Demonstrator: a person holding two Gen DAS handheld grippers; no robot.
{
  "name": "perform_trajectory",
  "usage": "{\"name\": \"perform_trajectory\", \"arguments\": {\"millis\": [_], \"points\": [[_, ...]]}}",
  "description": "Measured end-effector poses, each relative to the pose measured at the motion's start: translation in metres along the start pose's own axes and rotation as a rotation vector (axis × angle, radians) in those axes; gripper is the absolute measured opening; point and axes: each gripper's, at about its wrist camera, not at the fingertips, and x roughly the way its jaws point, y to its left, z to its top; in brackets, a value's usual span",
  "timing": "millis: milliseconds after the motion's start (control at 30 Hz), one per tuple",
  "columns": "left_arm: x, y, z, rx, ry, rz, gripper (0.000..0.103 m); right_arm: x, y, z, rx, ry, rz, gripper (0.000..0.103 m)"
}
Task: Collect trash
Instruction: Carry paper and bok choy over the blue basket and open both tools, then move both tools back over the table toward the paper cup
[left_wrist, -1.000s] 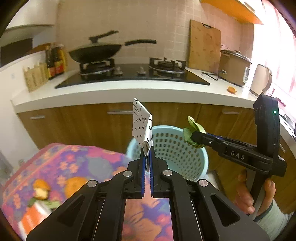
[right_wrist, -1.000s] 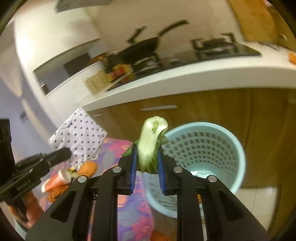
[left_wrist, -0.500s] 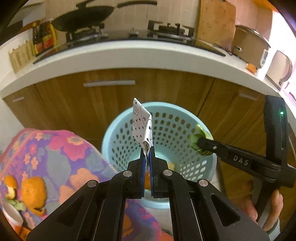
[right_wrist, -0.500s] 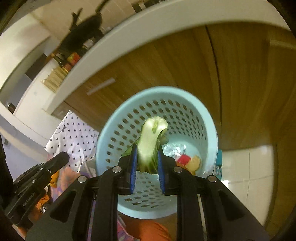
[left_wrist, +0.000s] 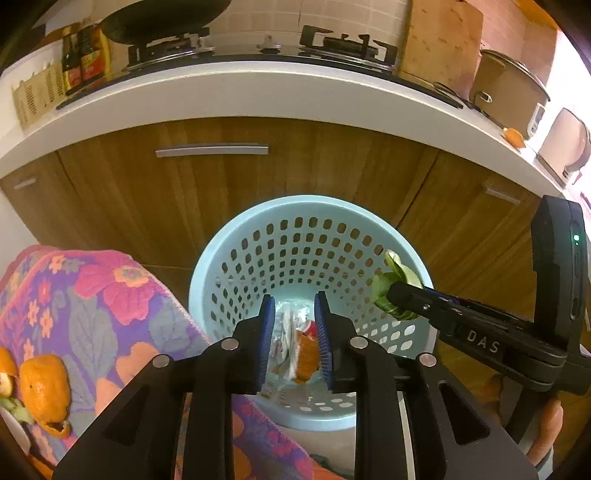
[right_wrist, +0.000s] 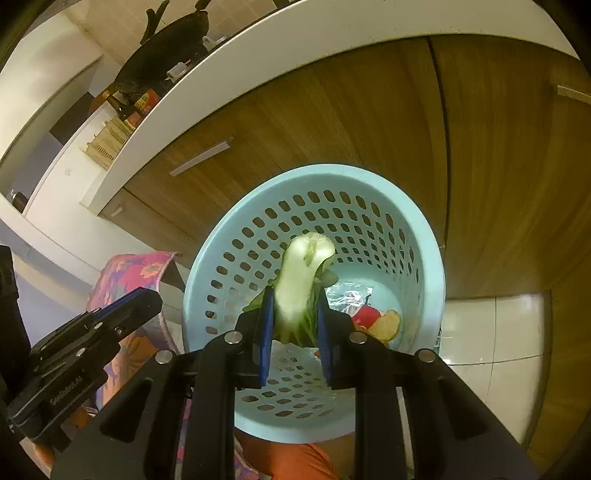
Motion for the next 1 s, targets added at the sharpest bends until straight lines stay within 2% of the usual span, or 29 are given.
{"name": "perform_trajectory", "arguments": {"millis": [100,267,333,400,467,633,767,1000], "points": [[-0.005,0.002,-0.002,-0.003,-0.006,0.004,0.027,-0.002,-0.001,-0.001,-0.005,0.007,0.001,0.021],[-0.023,0.008,-0.007,-0.016,-0.038,-0.004,0.031,-0.004,-0.004,-0.004,0.0,0.01,-0.007,0.022],[-0.031,0.009,-0.009,-0.017,-0.054,-0.005,0.036,-0.008,-0.004,-0.005,0.003,0.005,-0.002,0.024],[-0.038,0.011,-0.011,-0.016,-0.065,-0.008,0.038,-0.011,-0.003,-0.005,0.003,-0.002,0.004,0.031],[-0.045,0.011,-0.013,-0.016,-0.075,-0.006,0.038,-0.015,0.001,-0.006,-0.011,-0.014,0.008,0.045],[-0.063,0.017,-0.019,-0.027,-0.097,0.002,0.039,-0.021,0.013,-0.01,-0.031,-0.023,0.02,0.045],[-0.092,0.027,-0.03,-0.062,-0.149,0.005,0.04,-0.032,0.029,-0.014,-0.067,-0.047,0.058,0.046],[-0.153,0.045,-0.054,-0.1,-0.252,0.062,0.055,-0.055,0.087,-0.028,-0.208,-0.093,0.164,0.046]]}}
